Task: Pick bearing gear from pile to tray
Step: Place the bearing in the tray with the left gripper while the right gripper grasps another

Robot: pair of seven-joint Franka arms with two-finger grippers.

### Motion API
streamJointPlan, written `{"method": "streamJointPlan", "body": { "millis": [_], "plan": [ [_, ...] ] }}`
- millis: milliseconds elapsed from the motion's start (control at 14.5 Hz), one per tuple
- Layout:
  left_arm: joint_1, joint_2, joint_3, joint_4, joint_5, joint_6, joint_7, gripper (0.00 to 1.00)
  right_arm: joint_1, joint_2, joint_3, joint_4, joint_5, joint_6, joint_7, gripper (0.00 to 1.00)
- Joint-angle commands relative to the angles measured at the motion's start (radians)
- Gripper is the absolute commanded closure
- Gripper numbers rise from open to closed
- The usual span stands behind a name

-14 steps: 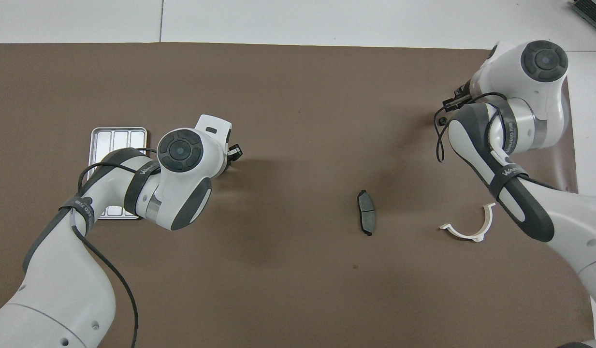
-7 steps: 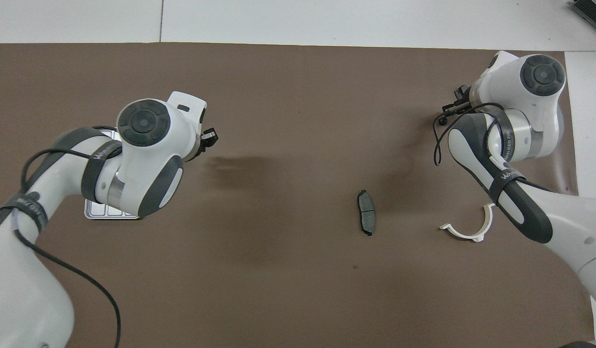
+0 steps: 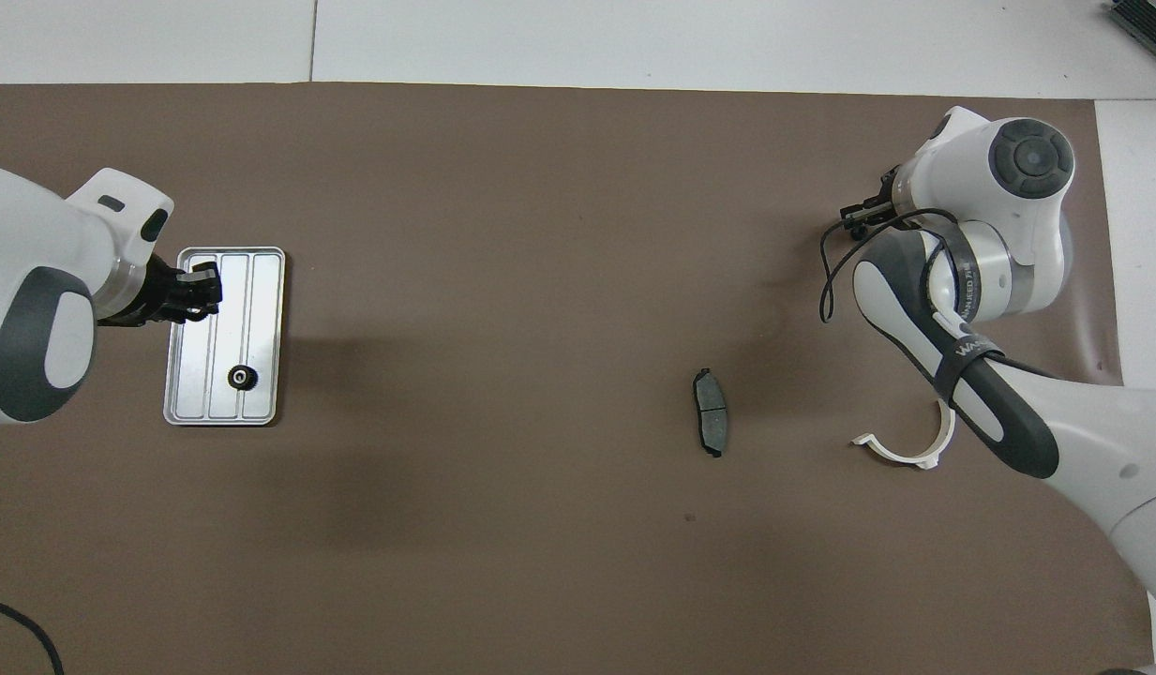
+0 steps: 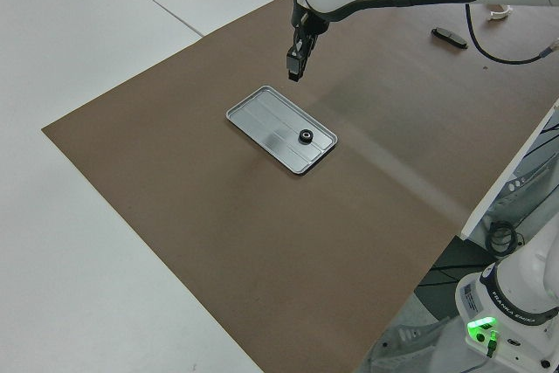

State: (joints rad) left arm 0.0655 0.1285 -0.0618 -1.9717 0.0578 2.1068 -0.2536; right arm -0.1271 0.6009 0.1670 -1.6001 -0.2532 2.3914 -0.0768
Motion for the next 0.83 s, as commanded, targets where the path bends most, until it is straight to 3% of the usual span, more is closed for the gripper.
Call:
{"method": "streamJointPlan", "body": {
  "millis": [0,207,483,759],
  "plan": [
    [0.103,-0.067,-0.01,-0.163,-0.019,0.122,0.17,1.0,0.003,-0.026,0.006,-0.034,0.015,0.015,0.026,0.52],
    [0.128,-0.063,-0.01,-0.288,-0.019,0.283,0.171,1.0,0.003,-0.027,0.006,-0.043,0.015,0.015,0.026,0.52],
    [0.09,-0.055,-0.012,-0.292,-0.027,0.298,0.074,1.0,-0.006,-0.041,0.006,-0.072,0.015,0.012,0.026,0.52],
    [0.083,-0.055,-0.012,-0.323,-0.027,0.306,0.065,1.0,-0.011,-0.055,0.006,-0.11,0.015,0.009,0.026,0.6]
  ]
}}
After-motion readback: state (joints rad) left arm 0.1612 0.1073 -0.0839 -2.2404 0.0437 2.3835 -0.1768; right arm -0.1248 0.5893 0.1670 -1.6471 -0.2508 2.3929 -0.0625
